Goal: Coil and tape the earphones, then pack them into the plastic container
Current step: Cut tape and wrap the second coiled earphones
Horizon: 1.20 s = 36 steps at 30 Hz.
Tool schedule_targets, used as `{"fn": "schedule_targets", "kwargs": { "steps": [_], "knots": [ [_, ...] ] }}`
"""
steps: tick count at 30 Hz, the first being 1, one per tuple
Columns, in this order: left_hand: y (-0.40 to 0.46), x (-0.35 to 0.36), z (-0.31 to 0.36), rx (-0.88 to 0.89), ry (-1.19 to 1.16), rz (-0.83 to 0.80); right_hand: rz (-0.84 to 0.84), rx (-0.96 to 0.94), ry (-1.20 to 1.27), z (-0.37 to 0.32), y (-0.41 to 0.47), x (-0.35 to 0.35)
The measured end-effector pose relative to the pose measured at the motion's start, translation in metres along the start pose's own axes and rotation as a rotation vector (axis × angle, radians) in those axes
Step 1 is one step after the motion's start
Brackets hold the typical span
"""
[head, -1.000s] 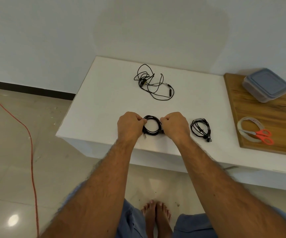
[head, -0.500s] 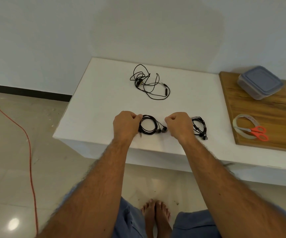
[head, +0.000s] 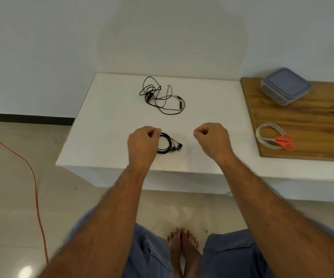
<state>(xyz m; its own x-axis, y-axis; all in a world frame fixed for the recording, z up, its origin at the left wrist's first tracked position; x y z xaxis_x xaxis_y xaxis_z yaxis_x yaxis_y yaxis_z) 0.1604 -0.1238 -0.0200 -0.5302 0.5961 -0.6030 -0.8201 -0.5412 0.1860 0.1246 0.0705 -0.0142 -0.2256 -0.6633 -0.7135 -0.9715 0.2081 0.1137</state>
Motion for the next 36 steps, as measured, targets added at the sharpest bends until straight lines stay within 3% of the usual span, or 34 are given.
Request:
{"fn": "schedule_targets", "kwargs": {
  "steps": [8, 15, 24, 36],
  "knots": [
    [-0.041, 0.024, 0.047, 0.057, -0.045, -0.096, 0.108, -0.039, 0.003, 0.047, 0.021, -0.097],
    [-0.071, 0.083, 0.111, 0.162, -0.04, -0.247, 0.265, 0.149, -0.055, 0.145, 0.045, -0.175],
    [-0.104, 0.176, 0.146, 0.042, -0.072, -0.469, 0.053, 0.07, -0.053, 0.175, 0.057, -0.175],
    [-0.12, 0.216, 0.14, -0.155, -0.176, -0.422, 0.028, -0.007, -0.126, 0.185, 0.068, -0.161]
  ]
}}
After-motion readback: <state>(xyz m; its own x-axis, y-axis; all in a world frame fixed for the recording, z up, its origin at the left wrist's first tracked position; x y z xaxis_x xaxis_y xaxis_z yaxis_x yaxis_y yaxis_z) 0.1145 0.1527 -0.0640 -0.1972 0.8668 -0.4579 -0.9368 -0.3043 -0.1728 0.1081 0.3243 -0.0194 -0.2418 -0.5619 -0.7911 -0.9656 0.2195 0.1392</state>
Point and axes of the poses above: each hand's wrist, its own y-axis towards the middle knuckle, its own x-axis out of the palm, z = x × y, the point moved 2 cm from there along y, towards the middle knuckle, and after that the axes turned 15 degrees about z, right-handed, at the moved point
